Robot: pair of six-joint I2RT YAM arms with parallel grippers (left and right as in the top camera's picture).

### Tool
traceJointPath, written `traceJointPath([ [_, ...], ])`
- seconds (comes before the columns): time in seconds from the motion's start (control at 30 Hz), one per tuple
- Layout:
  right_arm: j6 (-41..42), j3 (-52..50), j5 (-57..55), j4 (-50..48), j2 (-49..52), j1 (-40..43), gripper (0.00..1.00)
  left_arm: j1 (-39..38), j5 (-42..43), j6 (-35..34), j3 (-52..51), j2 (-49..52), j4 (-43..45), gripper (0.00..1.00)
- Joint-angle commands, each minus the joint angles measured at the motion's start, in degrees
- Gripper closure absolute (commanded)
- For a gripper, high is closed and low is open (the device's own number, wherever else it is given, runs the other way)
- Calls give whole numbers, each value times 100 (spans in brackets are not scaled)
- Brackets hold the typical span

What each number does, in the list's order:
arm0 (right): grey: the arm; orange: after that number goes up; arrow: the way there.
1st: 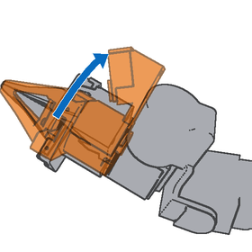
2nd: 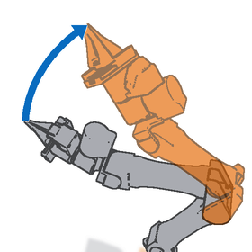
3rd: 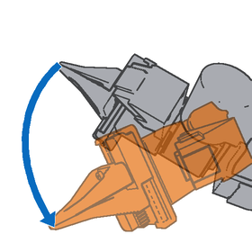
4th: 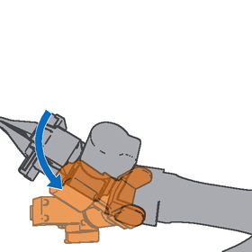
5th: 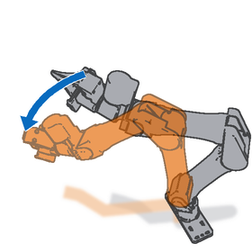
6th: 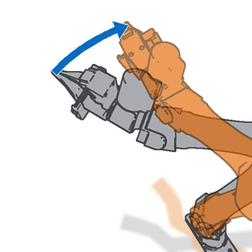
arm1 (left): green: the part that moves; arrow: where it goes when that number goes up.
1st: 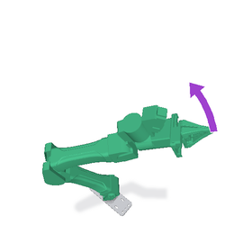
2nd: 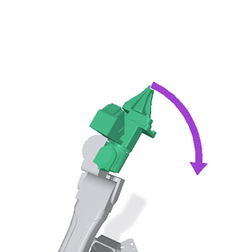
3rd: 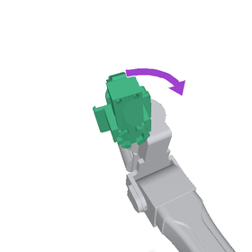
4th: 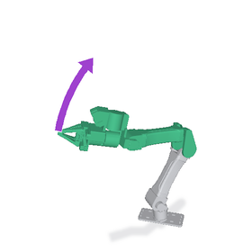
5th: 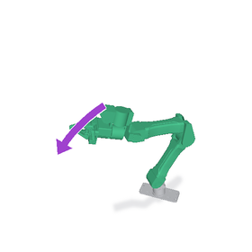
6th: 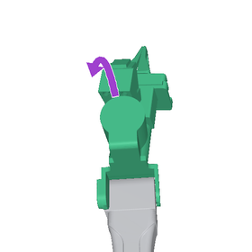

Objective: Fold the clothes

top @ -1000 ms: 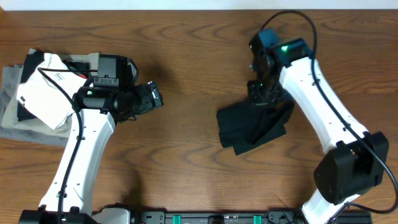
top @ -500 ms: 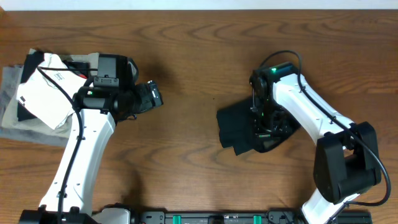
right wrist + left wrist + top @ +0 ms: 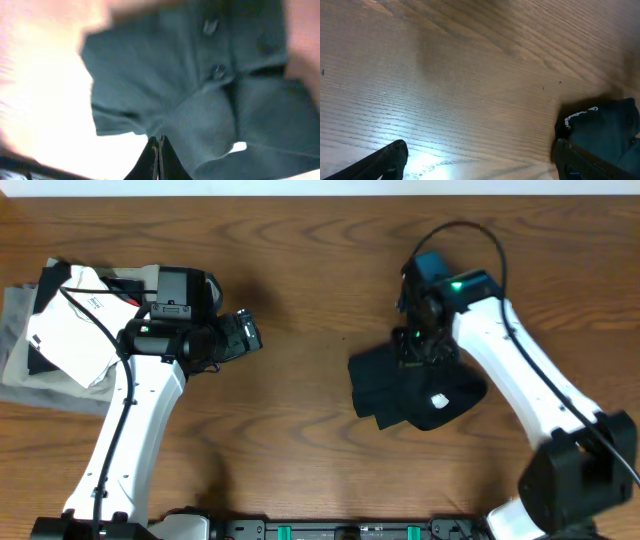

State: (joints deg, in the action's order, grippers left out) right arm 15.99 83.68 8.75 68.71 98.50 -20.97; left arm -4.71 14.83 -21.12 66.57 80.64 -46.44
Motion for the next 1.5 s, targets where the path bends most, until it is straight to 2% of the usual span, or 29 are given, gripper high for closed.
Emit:
traceJointPath([
  [0.0, 63, 46, -153, -90, -42, 157, 99, 9, -57, 52, 0, 61, 22, 6],
  [0.23, 203, -466, -109, -466, 459, 50, 99, 9, -57, 52, 0, 61, 44, 6],
  [0.37, 199, -763, 446, -787, 763, -109, 99, 9, -57, 52, 0, 61, 46, 6],
  [0.67, 243, -1410, 761, -1182, 1294, -719, 99, 9, -57, 50, 0, 61, 52, 6],
  [0.87, 435, -1311, 970, -1703, 1281, -909, 99, 9, -57, 52, 0, 61, 48, 6],
  [1.0, 433, -1276, 1670, -2124, 1283, -907, 99, 9, -57, 52, 0, 61, 46, 6],
  [1.23, 431, -1172, 1572, -2133, 1268, -813, 99, 9, -57, 52, 0, 61, 46, 6],
  [1.47, 175, -138, 1128, -1095, 931, -293, 99, 9, -57, 52, 0, 61, 44, 6],
])
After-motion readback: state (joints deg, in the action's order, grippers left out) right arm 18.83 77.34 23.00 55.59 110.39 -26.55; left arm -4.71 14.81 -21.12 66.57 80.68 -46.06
